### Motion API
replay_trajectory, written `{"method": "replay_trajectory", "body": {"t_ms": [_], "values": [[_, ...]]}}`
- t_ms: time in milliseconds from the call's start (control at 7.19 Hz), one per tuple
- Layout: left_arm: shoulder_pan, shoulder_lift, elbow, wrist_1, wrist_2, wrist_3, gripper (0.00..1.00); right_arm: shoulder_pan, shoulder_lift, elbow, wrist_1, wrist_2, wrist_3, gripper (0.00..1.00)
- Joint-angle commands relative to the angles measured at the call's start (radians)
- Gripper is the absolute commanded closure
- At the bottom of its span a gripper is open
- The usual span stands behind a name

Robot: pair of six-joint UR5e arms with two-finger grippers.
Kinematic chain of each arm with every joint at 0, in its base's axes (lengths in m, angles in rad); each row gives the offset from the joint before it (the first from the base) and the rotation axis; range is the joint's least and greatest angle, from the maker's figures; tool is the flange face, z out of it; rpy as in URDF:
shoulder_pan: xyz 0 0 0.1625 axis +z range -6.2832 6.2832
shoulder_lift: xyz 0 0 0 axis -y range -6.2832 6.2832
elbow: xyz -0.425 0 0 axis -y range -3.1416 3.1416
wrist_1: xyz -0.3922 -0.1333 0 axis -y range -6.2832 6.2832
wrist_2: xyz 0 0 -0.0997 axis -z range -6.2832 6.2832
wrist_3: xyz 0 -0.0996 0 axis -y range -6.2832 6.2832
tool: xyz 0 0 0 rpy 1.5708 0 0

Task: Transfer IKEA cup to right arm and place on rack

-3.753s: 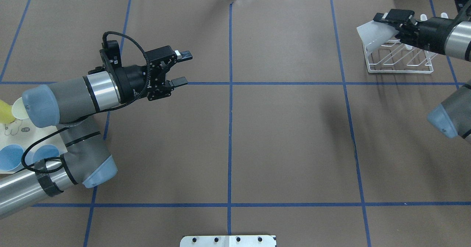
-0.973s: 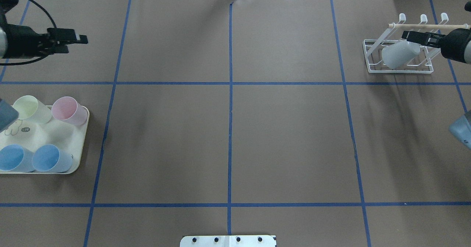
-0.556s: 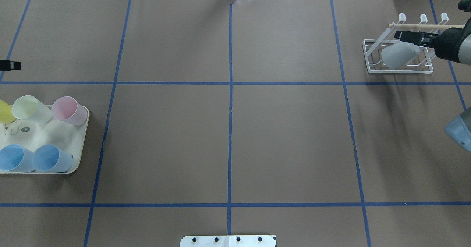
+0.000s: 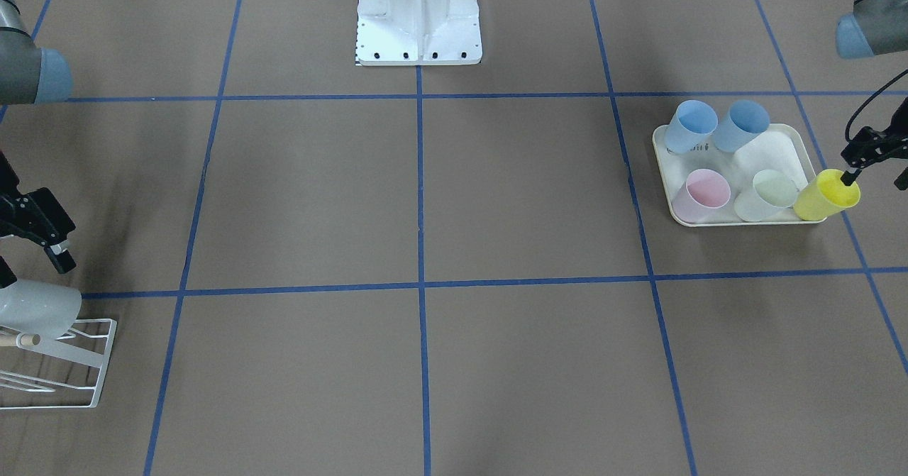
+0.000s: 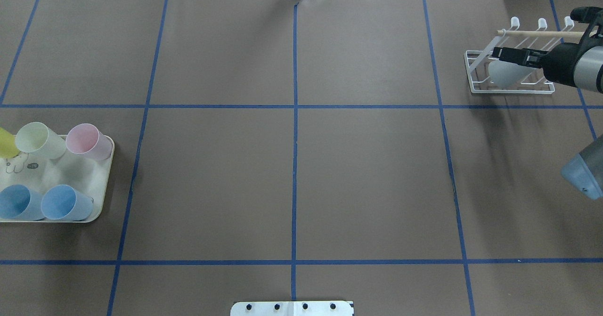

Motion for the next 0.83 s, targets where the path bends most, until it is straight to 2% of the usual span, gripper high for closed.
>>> {"method": "replay_trajectory", "body": {"t_ms": [0, 278, 417, 556, 695], "values": [[0.007, -0.007, 0.030, 0.001, -0.004, -0.006, 0.13, -0.007, -0.001, 0.002, 0.000, 0.000, 0.001, 0.00], [0.010, -0.033, 0.064, 0.001, -0.004, -0.014, 0.23, -0.007, -0.010, 0.012, 0.002, 0.000, 0.001, 0.00], [0.010, -0.038, 0.070, 0.001, -0.005, -0.014, 0.48, -0.008, -0.011, 0.020, -0.003, 0.007, 0.001, 0.00], [0.010, -0.038, 0.069, -0.002, -0.028, -0.014, 0.94, -0.008, -0.011, 0.057, -0.041, 0.065, 0.001, 0.00], [0.010, -0.038, 0.067, -0.003, -0.071, -0.021, 1.00, -0.008, -0.014, 0.102, -0.078, 0.089, 0.034, 0.00]]}}
